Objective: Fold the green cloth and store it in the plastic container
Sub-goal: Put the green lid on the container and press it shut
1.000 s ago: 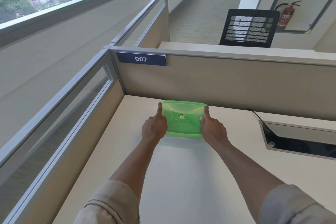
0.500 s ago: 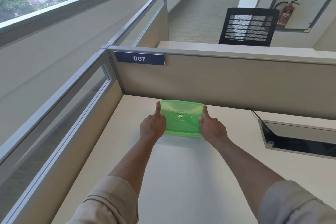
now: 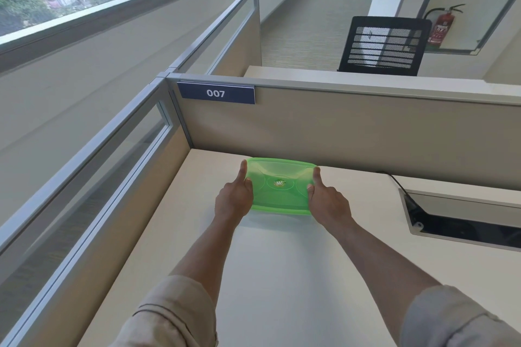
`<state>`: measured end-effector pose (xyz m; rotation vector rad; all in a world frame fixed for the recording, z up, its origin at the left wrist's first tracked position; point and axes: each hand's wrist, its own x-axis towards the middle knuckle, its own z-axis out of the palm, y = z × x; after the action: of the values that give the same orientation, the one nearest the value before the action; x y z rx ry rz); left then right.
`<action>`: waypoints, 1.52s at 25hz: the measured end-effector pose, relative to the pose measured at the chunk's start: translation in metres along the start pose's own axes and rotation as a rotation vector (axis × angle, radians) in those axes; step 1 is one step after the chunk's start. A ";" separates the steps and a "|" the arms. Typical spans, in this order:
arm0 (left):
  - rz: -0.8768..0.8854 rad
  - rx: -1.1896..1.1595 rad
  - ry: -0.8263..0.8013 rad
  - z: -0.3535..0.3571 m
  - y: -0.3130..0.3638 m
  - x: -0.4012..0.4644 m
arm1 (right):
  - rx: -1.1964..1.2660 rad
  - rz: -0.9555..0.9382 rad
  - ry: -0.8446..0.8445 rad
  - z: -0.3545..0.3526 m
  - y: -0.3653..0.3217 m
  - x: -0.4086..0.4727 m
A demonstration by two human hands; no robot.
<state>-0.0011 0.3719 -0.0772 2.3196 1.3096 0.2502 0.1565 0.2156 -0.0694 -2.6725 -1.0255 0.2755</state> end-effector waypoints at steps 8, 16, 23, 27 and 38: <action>0.032 -0.106 -0.013 0.006 -0.010 0.005 | -0.008 -0.007 0.016 0.003 0.002 -0.001; -0.128 -0.004 0.002 0.000 0.017 0.034 | -0.018 -0.011 0.005 0.002 0.000 -0.003; -0.231 -0.226 -0.023 0.006 0.023 0.067 | -0.027 -0.007 0.014 0.002 0.002 0.000; -0.168 -0.231 -0.001 0.011 0.020 0.070 | -0.034 -0.013 0.019 0.003 0.003 0.000; -0.081 -0.084 0.042 0.011 0.018 0.078 | -0.041 -0.035 0.013 0.002 0.003 0.001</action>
<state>0.0577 0.4264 -0.0830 2.1974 1.3825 0.3233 0.1582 0.2142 -0.0720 -2.6856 -1.0842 0.2322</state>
